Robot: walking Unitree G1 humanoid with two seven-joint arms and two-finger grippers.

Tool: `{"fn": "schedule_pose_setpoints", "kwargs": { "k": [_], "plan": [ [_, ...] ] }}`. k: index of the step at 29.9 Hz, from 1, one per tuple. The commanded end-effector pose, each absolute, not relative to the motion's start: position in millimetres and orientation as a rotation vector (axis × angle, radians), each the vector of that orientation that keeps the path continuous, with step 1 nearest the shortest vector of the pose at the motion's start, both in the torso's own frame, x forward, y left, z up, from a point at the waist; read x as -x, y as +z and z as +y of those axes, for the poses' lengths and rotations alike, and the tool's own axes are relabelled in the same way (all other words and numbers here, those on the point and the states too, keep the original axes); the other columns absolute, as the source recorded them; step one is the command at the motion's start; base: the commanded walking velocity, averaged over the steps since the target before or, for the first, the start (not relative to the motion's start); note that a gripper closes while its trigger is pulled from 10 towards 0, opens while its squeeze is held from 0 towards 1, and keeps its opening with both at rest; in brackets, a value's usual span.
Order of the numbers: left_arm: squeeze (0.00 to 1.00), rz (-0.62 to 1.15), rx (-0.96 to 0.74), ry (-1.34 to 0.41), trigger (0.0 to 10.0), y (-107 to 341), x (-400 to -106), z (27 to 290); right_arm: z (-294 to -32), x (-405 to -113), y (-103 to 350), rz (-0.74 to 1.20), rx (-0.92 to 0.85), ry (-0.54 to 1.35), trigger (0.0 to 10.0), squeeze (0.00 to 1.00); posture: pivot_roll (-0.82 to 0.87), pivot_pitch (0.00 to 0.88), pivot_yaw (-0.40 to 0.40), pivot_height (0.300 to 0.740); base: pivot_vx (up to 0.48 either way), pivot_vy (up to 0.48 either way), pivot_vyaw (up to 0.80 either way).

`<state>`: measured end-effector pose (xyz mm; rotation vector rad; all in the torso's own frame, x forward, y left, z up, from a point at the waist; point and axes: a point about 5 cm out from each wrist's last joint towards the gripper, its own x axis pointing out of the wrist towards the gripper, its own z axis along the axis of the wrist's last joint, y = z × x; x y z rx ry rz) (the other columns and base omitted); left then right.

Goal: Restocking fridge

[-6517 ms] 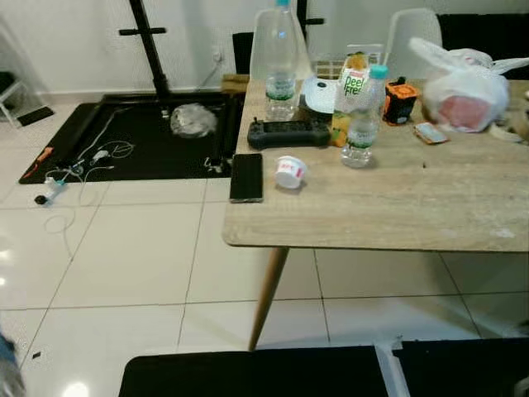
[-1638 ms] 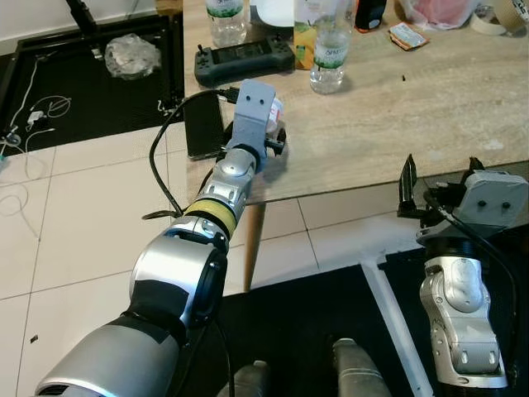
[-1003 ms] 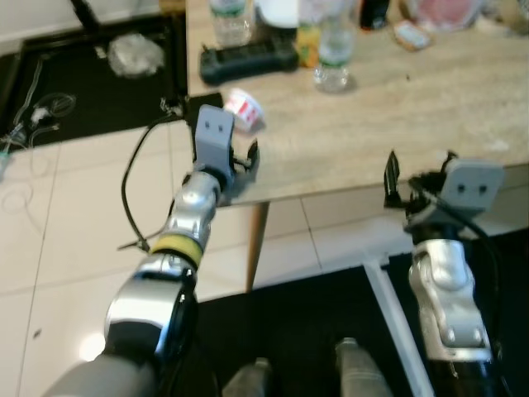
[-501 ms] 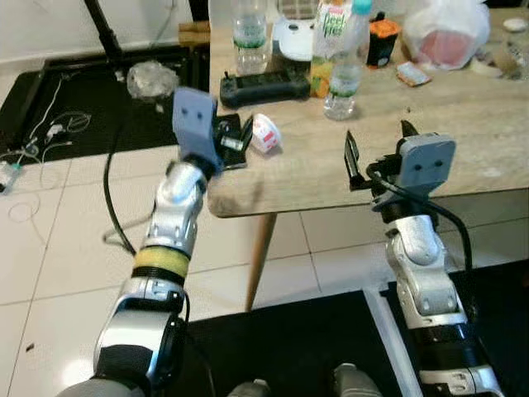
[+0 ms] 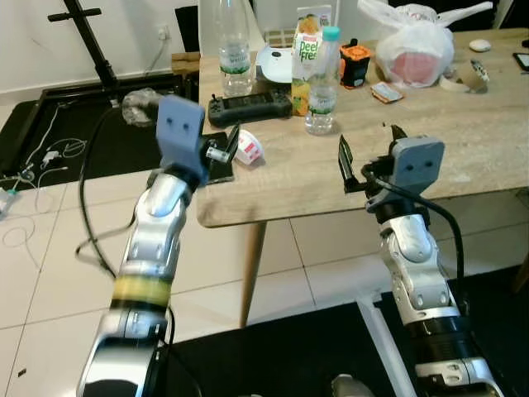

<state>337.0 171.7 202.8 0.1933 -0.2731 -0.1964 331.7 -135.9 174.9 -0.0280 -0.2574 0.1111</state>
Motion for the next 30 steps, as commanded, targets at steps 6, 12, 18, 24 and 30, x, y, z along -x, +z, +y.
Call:
{"fn": "schedule_pose_setpoints", "kwargs": {
  "k": [6,12,18,24,30],
  "plan": [
    [0.0,-0.253,-0.114,-0.176,10.0,198.4,-342.8,148.9,-131.6,-328.6,168.4,-0.241,-0.01,0.136,10.0,0.0,0.09,0.036,0.005,0.706,0.0,0.0,0.0],
    [0.0,-0.24,-0.141,-0.139,10.0,197.3,-344.2,152.0,-133.5,-328.5,167.5,-0.238,-0.006,0.131,10.0,0.0,0.09,0.035,0.0,0.706,0.0,0.0,0.0],
    [0.0,-0.203,-0.158,-0.094,10.0,192.9,-344.1,156.0,-132.4,-328.7,167.2,-0.238,-0.002,0.141,10.0,0.0,0.09,0.041,-0.002,0.706,0.0,0.0,0.0],
    [0.0,-0.172,-0.157,-0.06,10.0,190.4,-344.3,157.9,-129.4,-327.8,166.4,-0.239,-0.003,0.152,10.0,0.0,0.09,0.05,0.0,0.706,0.043,-0.286,0.0],
    [0.0,-0.164,-0.159,-0.049,10.0,188.9,-346.0,158.6,-129.9,-327.3,165.4,-0.236,0.001,0.156,10.0,0.0,0.09,0.051,-0.001,0.706,0.267,-0.324,0.0]
  ]
}}
